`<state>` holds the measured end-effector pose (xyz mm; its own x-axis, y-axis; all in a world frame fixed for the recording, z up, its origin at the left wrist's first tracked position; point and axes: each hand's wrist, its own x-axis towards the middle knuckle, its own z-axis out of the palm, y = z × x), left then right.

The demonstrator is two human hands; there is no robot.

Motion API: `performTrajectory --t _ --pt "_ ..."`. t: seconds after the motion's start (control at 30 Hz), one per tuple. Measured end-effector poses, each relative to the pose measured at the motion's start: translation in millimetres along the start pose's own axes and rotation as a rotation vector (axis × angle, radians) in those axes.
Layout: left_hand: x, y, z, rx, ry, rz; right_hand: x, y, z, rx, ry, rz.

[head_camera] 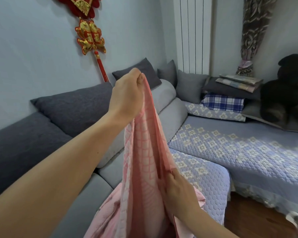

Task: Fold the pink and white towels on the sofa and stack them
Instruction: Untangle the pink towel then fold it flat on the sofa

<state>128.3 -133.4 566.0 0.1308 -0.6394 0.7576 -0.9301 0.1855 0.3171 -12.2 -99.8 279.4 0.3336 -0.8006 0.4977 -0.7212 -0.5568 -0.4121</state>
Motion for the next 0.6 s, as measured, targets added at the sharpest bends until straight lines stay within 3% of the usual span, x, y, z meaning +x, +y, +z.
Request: performTrajectory --t 0.13,0.4,0.53,0.6 --pt "9 4 3 0.017 0.008 -0.026 18 1 14 0.032 -0.102 0.144" --pt "16 -26 -8 0.046 0.05 -0.092 27 21 37 0.008 -0.132 0.161" --pt "17 -56 -24 0.086 0.094 -0.181 38 38 23 0.183 -0.211 0.229" --pt "15 -77 -38 0.127 0.1 -0.243 34 54 4 0.349 -0.13 0.186"
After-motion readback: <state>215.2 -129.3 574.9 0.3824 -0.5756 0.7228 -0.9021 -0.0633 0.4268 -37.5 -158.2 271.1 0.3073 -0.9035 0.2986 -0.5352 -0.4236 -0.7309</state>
